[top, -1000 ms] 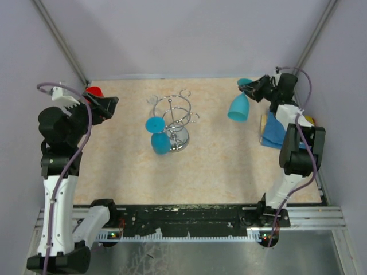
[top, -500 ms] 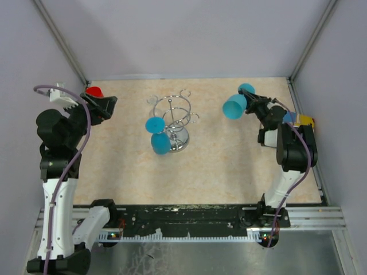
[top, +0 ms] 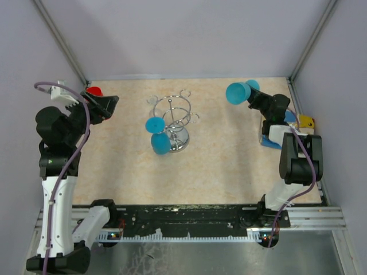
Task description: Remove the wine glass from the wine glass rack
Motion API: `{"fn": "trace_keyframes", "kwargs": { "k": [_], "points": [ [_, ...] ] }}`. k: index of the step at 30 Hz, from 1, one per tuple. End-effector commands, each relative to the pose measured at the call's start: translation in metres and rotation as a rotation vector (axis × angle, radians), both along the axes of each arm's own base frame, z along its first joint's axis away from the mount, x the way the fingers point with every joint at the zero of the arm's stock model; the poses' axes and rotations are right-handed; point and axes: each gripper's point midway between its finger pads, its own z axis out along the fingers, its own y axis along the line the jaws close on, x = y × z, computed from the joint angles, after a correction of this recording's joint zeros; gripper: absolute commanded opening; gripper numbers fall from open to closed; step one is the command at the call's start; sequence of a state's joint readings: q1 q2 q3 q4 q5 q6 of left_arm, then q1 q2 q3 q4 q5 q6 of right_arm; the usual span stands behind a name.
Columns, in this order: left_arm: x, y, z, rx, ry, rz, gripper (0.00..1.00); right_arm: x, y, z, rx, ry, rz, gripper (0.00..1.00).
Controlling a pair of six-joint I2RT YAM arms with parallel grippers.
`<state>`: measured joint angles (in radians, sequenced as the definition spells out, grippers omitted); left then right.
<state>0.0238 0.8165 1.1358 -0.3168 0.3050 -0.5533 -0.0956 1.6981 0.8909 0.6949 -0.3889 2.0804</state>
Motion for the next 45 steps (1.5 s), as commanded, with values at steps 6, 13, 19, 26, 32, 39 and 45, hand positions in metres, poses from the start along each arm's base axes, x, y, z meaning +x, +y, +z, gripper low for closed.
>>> {"fn": "trace_keyframes", "kwargs": {
  "k": [6,13,19,26,32,39,45],
  "points": [
    [-0.04,-0.083,0.07,0.027,-0.239,-0.512,0.84,-0.043,0.05,0.103,-0.055,-0.304,0.161,0.0],
    [-0.053,-0.186,0.067,0.216,-0.305,-0.751,0.89,-0.084,0.082,0.138,-0.073,-0.383,0.244,0.0],
    [-0.046,-0.263,0.04,0.427,-0.314,-0.732,0.87,-0.101,0.086,0.151,-0.095,-0.399,0.257,0.0],
    [-0.03,-0.301,0.031,0.608,-0.416,-0.63,0.89,-0.117,0.096,0.156,-0.033,-0.481,0.362,0.0],
    [-0.039,-0.3,0.029,0.79,-0.609,-0.59,0.92,-0.127,0.1,0.159,0.026,-0.538,0.419,0.0],
    [-0.034,-0.298,0.014,0.795,-0.594,-0.525,0.96,-0.131,0.101,0.162,0.009,-0.555,0.425,0.0],
    [-0.035,-0.314,0.02,0.751,-0.615,-0.537,0.96,-0.137,0.101,0.161,0.001,-0.552,0.421,0.0]
  ]
}}
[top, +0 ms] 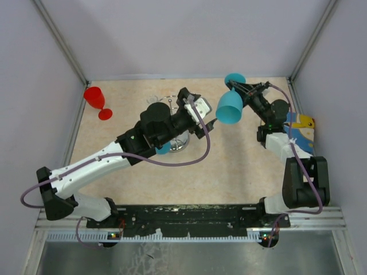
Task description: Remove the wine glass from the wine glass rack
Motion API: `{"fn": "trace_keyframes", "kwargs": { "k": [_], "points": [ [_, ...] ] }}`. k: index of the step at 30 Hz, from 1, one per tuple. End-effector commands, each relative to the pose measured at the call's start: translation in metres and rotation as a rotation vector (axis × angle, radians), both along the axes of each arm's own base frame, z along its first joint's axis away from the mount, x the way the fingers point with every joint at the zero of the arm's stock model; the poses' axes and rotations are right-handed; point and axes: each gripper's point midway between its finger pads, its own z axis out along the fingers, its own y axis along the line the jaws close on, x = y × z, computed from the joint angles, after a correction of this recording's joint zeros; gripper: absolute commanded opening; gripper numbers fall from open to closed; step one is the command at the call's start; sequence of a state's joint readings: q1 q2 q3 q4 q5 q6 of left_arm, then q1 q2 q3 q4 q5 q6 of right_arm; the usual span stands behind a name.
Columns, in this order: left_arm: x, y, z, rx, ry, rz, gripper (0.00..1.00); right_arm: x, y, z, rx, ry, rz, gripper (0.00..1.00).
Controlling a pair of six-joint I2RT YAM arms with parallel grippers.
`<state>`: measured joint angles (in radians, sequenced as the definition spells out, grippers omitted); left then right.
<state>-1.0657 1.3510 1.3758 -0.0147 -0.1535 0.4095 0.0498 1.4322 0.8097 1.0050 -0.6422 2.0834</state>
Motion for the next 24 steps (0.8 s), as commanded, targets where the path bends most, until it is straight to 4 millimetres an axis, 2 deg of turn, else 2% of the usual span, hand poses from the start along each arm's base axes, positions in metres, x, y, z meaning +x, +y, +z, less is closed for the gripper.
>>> {"fn": "trace_keyframes", "kwargs": {
  "k": [1,7,9,10,12,17,22,24],
  "points": [
    [-0.001,-0.01,0.025,-0.073,-0.045,-0.009,0.96,-0.022,0.0,0.025,0.047,-0.054,0.036,0.0],
    [0.0,-0.021,0.029,-0.089,-0.032,-0.024,0.96,-0.024,0.0,0.024,0.043,-0.061,0.037,0.0],
    [0.003,-0.025,0.03,-0.097,-0.026,-0.02,0.95,-0.024,0.0,0.022,0.041,-0.06,0.031,0.0],
    [0.004,-0.028,0.031,-0.098,-0.021,-0.017,0.9,-0.025,0.0,0.022,0.038,-0.059,0.03,0.0],
    [0.008,-0.037,0.029,-0.081,-0.007,-0.02,0.76,-0.026,0.0,0.021,0.034,-0.058,0.029,0.0],
    [0.012,-0.058,0.022,-0.049,0.042,-0.051,0.26,-0.025,0.0,0.01,0.018,-0.028,0.019,0.0],
    [0.01,-0.067,0.022,-0.054,0.057,-0.079,0.01,-0.024,-0.001,0.005,0.018,-0.012,0.01,0.0],
    [0.013,-0.07,0.017,-0.037,0.071,-0.073,0.0,-0.024,-0.002,0.004,0.022,-0.011,0.003,0.0]
  ]
}}
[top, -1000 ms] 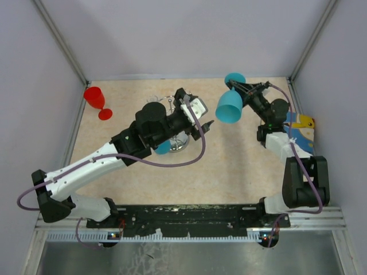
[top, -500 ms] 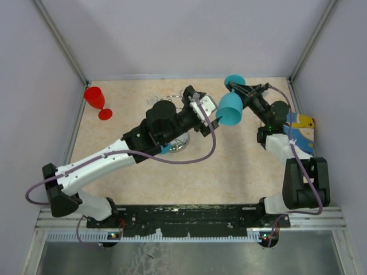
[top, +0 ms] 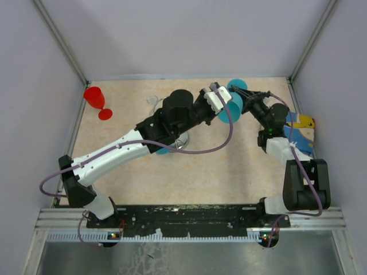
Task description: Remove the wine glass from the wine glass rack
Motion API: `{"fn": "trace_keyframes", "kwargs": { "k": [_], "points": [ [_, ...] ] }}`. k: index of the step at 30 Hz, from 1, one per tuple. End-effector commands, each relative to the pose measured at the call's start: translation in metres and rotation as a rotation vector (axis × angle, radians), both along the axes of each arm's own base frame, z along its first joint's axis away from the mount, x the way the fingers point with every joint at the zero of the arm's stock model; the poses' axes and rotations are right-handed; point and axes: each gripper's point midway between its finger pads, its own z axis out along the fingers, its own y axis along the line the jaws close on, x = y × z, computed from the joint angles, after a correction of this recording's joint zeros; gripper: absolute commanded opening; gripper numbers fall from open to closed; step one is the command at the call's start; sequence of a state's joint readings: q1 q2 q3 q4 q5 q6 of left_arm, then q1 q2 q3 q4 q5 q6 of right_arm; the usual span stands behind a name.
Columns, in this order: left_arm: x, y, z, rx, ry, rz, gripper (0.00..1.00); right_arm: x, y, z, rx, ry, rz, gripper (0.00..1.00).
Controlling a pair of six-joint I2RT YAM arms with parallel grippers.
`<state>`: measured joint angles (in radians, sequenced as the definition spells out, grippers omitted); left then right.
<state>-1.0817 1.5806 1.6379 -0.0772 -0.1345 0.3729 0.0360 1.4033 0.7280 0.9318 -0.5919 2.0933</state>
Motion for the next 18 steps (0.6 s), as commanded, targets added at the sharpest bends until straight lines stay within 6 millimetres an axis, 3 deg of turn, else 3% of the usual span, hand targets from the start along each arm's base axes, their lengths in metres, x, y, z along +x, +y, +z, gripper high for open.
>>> {"fn": "trace_keyframes", "kwargs": {
  "k": [1,3,5,8,13,15,18],
  "points": [
    [-0.003,-0.016,0.011,-0.03,0.027,-0.043,0.0,-0.03,0.009,0.039,0.007,-0.15,0.057,0.0],
    [-0.003,-0.021,0.005,-0.006,0.038,-0.055,0.04,-0.031,0.009,0.039,0.012,-0.149,0.054,0.0],
    [-0.003,-0.025,-0.001,0.0,0.044,-0.064,0.16,-0.031,0.009,0.04,0.011,-0.149,0.058,0.0],
    [-0.002,-0.031,-0.005,0.003,0.051,-0.073,0.17,-0.032,0.009,0.039,0.011,-0.15,0.059,0.0],
    [0.003,-0.04,-0.014,0.025,0.07,-0.074,0.0,-0.033,0.009,0.037,0.021,-0.146,0.06,0.02],
    [0.006,-0.042,-0.017,0.034,0.071,-0.06,0.0,-0.033,0.008,0.036,0.027,-0.143,0.055,0.17],
    [0.015,-0.041,-0.016,0.036,0.063,-0.017,0.0,-0.031,0.001,0.029,0.032,-0.123,0.025,0.47]
  ]
}}
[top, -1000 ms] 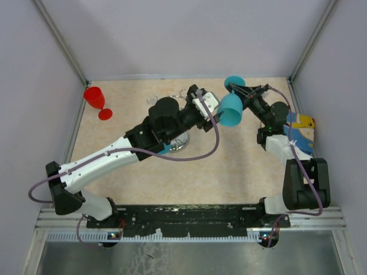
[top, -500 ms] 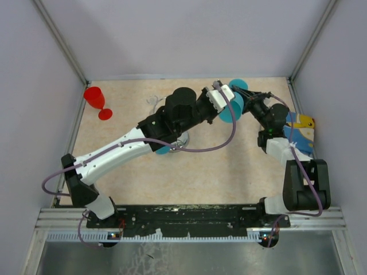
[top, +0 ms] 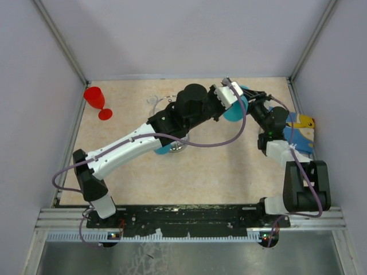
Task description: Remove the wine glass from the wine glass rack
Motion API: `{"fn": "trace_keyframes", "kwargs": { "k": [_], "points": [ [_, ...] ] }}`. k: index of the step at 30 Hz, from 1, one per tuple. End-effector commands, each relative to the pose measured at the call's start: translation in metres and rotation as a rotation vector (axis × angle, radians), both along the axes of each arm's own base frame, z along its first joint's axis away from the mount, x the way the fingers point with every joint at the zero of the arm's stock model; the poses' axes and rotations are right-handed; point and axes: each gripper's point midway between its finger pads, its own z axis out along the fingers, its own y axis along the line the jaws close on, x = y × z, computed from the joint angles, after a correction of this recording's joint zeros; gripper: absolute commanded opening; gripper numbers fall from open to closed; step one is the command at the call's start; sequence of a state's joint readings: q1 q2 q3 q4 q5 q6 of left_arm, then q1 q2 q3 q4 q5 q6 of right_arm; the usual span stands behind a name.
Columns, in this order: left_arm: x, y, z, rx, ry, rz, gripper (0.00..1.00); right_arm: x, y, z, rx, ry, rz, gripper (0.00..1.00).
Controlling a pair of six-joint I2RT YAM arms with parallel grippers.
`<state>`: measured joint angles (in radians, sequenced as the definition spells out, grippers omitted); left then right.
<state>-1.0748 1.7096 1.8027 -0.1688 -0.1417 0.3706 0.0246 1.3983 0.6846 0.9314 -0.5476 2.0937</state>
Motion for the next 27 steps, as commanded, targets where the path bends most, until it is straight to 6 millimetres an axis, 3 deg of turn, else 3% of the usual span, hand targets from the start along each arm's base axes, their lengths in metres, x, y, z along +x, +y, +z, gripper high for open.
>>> {"fn": "trace_keyframes", "kwargs": {
  "k": [1,4,9,14,18,23,27],
  "points": [
    [0.0,-0.018,-0.007,-0.013,0.031,-0.019,0.0,-0.034,0.007,0.04,0.015,-0.152,0.056,0.54],
    [0.004,-0.019,-0.008,0.005,0.026,-0.007,0.0,-0.028,-0.012,0.024,-0.043,-0.072,-0.036,0.73],
    [0.013,-0.026,-0.015,0.023,0.033,0.007,0.0,-0.027,-0.075,0.009,-0.284,0.042,-0.326,0.86],
    [0.028,-0.039,-0.024,0.058,0.047,0.019,0.0,-0.048,-0.139,0.012,-0.665,0.158,-0.634,0.99],
    [0.041,-0.044,-0.017,0.045,0.042,0.047,0.0,-0.056,-0.146,0.003,-0.765,0.209,-0.643,0.99],
    [0.051,-0.047,-0.004,-0.035,0.063,0.052,0.0,-0.05,-0.132,-0.031,-0.69,0.24,-0.555,0.99],
    [0.059,-0.048,-0.005,-0.051,0.07,0.073,0.0,-0.056,-0.14,-0.032,-0.747,0.253,-0.598,0.99]
  ]
}}
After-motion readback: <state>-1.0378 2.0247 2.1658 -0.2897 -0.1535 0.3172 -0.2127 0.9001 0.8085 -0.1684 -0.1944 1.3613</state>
